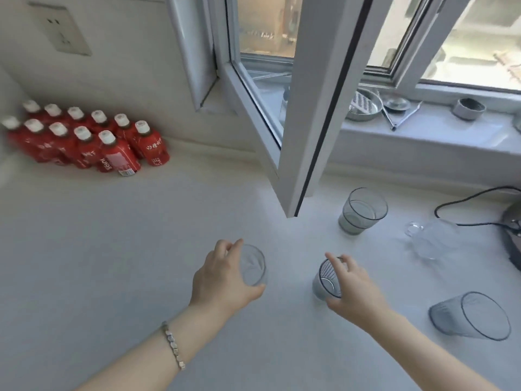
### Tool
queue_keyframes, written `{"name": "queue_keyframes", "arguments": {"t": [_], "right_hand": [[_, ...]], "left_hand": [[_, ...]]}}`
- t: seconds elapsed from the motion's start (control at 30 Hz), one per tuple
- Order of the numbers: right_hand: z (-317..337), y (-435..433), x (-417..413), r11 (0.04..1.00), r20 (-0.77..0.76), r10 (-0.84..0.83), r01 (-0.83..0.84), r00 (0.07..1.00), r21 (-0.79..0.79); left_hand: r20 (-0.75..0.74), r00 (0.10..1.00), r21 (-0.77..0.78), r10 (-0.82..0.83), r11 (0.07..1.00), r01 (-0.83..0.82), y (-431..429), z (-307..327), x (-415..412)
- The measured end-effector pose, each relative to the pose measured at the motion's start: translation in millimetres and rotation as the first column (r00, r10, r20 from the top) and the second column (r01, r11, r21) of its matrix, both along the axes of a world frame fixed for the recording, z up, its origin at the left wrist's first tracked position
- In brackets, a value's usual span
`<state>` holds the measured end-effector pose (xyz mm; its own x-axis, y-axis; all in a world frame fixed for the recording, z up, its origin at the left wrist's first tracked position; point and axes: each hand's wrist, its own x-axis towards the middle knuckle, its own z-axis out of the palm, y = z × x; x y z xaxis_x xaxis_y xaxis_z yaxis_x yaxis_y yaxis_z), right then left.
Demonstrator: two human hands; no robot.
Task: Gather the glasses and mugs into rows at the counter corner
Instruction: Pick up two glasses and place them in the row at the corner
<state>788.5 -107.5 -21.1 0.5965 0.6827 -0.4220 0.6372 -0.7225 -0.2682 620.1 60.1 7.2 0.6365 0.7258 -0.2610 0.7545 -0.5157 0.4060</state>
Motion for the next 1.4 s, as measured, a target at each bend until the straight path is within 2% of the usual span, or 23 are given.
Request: {"name": "queue_keyframes", "arguments": {"t": [0.17, 0.37, 0.53, 0.7, 0.8, 0.93, 1.17, 1.4], "right_hand": [[-1.1, -18.1, 2.4, 0.982, -0.012, 0.06, -0.057, 0.998, 0.179], [30.8, -6.6, -50.5, 0.894, -0.058, 0.388, -0.36, 0.92, 0.267], [58.7, 8.5, -147.2, 0.682, -0.055, 0.707, -0.659, 0.705, 0.317], [74.8, -6.7, -273.2, 0.418, -0.03, 0.9, -0.842, 0.435, 0.342], [81.3, -32.3, -353.3, 0.265, -0.014, 0.961, -0.898, 0.278, 0.351], [84.9, -77.1, -458.8, 0.137, -0.01, 0.99, -0.93, 0.142, 0.342], [89.0, -155.6, -623.2, 0.009, -0.049, 0.999, -0.951, -0.006, 0.308], [91.5, -183.8, -753.0, -0.075, -0.035, 0.995, -0.955, -0.089, 0.287]], "left_hand": [[0.007, 0.964, 0.042, 0.265, 0.963, -0.265, -56.0, 10.4, -37.7], [0.044, 0.829, 0.082, 0.557, 0.825, -0.558, -124.7, 25.0, -120.5], [0.062, 0.63, 0.102, 0.774, 0.623, -0.776, -187.9, 38.0, -203.0], [0.078, 0.38, 0.145, 0.922, 0.367, -0.919, -262.2, 45.1, -298.8], [0.091, 0.223, 0.161, 0.971, 0.207, -0.965, -315.0, 48.7, -360.8], [0.1, 0.067, 0.189, 0.993, 0.047, -0.981, -387.2, 54.7, -444.9], [0.105, -0.147, 0.125, 0.984, -0.16, -0.979, -490.6, 68.0, -595.8], [0.048, -0.277, 0.145, 0.96, -0.281, -0.949, -536.5, 72.5, -727.3]]}}
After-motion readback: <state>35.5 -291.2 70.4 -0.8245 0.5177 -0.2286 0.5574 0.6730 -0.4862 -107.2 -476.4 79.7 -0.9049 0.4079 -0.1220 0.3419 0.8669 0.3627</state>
